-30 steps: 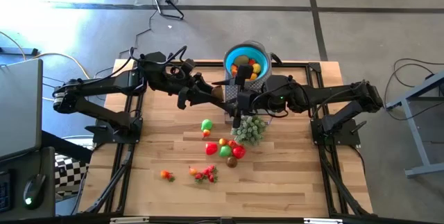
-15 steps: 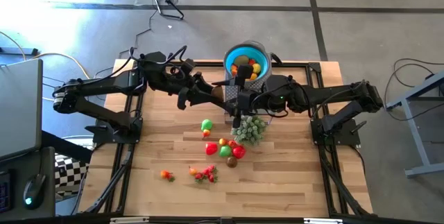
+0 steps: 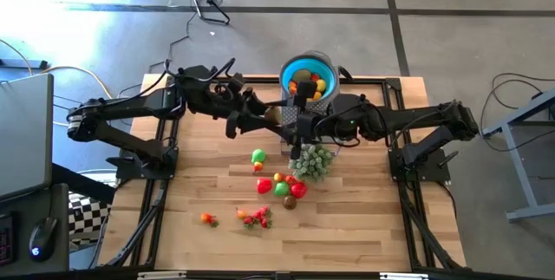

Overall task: Pick & Place Fruit
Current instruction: Put the brown kiwi into the blue strainer bowl

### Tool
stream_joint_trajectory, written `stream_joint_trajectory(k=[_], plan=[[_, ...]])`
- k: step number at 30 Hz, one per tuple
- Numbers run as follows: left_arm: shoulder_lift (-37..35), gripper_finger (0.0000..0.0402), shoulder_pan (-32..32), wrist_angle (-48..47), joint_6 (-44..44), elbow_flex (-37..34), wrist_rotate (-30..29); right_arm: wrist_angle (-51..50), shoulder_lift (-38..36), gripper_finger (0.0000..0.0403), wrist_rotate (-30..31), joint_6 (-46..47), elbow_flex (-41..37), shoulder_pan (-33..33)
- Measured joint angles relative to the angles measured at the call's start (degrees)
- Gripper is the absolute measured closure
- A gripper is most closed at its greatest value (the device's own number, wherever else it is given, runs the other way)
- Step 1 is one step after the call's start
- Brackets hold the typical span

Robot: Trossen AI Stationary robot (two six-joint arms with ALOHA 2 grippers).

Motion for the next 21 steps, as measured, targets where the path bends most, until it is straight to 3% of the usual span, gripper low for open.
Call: stream_joint_trajectory(k=[7, 13, 18, 21], plan=[[0.0, 0.0105, 0.1, 5.6, 2.1, -0.1, -1.5, -1.5, 0.0, 0.0198, 0.3, -0.1, 0.0, 0.0], [0.0, 0.0122, 0.1, 7.3, 2.1, 0.0, -1.7, -3.1, 0.0, 0.0211, 3.2, -0.4, 0.0, -0.1], [0.0, 0.0135, 0.0, 6.9, 2.0, 0.0, -3.6, -5.4, -0.5, 0.0249, 4.8, -0.4, 0.1, -0.4], [-1.5, 0.0147, 0.1, 3.4, -0.6, -0.2, 0.5, -12.8, -1.9, 0.0278, 8.6, 3.1, 0.0, 0.1]])
